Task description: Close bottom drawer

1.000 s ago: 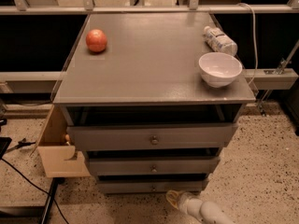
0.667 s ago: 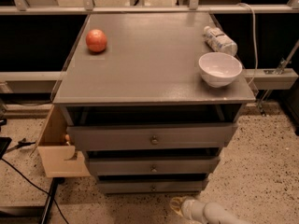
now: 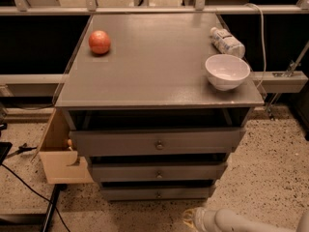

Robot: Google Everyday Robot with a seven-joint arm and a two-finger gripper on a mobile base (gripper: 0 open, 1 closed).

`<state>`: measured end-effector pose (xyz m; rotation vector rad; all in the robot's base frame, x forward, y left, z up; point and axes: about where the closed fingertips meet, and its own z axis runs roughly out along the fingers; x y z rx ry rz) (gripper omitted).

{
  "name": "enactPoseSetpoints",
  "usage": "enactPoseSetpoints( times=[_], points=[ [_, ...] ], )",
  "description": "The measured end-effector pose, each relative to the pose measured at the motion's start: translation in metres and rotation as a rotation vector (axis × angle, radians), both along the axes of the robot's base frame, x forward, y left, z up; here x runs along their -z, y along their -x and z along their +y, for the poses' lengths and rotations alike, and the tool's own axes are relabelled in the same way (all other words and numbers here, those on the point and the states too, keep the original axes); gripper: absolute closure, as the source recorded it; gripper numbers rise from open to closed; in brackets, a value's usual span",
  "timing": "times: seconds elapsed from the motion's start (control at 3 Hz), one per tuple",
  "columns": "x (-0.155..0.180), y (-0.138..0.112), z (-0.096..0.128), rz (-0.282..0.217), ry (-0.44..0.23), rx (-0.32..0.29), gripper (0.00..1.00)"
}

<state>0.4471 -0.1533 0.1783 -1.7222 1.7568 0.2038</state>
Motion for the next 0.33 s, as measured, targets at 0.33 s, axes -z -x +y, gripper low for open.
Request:
enactPoseSetpoints(
  times=[0.33],
  points=[
    [0.0, 0.0, 0.0, 0.0, 0.0, 0.0, 0.58]
  ],
)
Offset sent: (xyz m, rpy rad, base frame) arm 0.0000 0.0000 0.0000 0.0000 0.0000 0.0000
